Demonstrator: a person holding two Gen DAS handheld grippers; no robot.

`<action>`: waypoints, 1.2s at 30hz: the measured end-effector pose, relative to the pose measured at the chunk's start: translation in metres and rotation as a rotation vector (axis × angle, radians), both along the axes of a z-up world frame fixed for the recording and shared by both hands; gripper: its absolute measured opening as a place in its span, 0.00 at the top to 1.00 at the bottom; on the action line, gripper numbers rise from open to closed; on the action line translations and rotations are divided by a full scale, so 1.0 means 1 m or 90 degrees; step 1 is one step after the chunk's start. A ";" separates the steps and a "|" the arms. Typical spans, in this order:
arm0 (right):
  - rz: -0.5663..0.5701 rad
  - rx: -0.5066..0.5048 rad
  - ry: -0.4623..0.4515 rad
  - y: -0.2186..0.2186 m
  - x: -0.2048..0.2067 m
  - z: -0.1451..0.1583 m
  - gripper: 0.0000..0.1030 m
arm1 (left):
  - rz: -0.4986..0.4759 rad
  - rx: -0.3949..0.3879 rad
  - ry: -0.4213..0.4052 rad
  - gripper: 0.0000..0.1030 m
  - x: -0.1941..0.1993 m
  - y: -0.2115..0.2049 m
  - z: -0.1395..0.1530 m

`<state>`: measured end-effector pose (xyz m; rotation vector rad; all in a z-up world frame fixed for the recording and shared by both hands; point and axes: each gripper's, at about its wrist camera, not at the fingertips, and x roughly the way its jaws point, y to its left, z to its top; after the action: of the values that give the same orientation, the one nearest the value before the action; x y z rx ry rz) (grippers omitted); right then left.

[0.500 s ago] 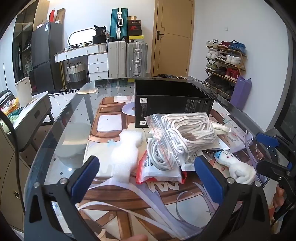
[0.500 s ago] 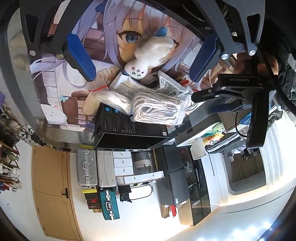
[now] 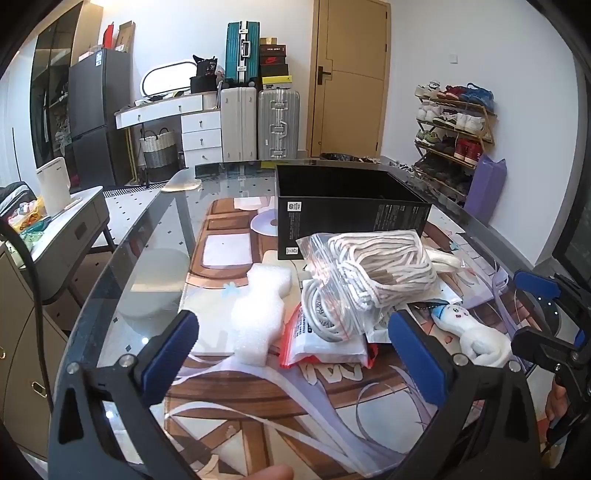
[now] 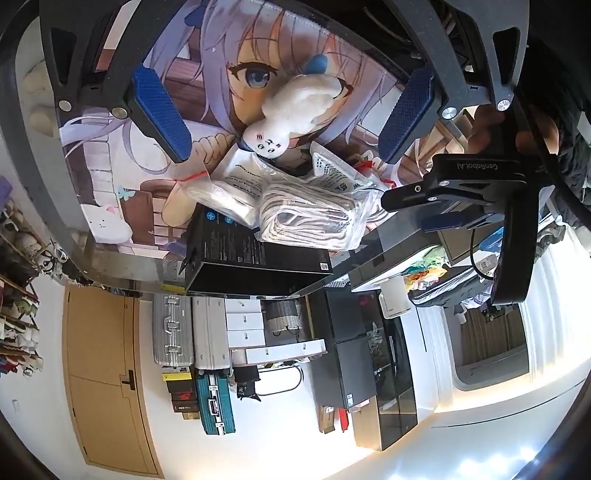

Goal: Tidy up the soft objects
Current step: 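Move both tools toward the items beside the black box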

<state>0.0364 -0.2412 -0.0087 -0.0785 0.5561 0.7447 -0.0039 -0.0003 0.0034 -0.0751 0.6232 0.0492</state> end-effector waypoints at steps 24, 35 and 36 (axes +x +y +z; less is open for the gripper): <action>-0.001 -0.017 -0.004 0.003 0.000 -0.005 0.00 | -0.003 -0.004 0.018 0.00 0.004 0.001 -0.003; -0.013 -0.009 0.010 0.003 0.005 -0.011 0.00 | -0.006 0.002 0.020 0.00 0.004 0.000 -0.003; -0.015 -0.011 0.010 0.003 0.005 -0.012 0.00 | -0.007 0.002 0.020 0.00 0.005 0.000 -0.004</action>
<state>0.0417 -0.2384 -0.0206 -0.0823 0.5776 0.7178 0.0012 -0.0003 -0.0001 -0.0677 0.6556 0.0406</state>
